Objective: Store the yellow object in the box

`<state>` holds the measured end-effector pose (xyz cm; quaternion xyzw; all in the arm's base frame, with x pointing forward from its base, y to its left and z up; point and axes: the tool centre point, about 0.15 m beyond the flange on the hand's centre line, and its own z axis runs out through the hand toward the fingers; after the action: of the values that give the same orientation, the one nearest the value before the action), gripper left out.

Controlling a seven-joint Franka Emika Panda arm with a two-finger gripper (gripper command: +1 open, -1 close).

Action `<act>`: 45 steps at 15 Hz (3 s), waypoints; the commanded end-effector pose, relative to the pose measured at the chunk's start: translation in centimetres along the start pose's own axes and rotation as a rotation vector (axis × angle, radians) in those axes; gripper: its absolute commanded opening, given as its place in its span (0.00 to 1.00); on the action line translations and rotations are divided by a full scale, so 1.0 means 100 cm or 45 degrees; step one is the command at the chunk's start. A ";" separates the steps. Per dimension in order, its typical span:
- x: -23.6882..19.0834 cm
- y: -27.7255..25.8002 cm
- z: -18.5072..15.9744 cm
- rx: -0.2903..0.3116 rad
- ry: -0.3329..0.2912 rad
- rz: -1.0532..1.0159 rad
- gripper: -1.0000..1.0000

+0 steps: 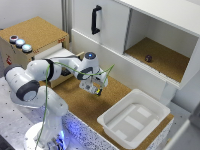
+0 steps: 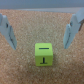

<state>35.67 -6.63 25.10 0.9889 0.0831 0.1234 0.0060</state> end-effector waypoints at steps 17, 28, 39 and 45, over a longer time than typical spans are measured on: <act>-0.012 0.007 0.029 -0.129 -0.071 0.081 0.00; 0.000 0.055 -0.119 -0.258 0.235 0.138 0.00; -0.047 0.259 -0.136 -0.260 0.247 0.340 0.00; -0.068 0.361 -0.098 -0.055 0.184 0.341 0.00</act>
<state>28.68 -32.92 37.46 0.9591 -0.0891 0.2469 0.1055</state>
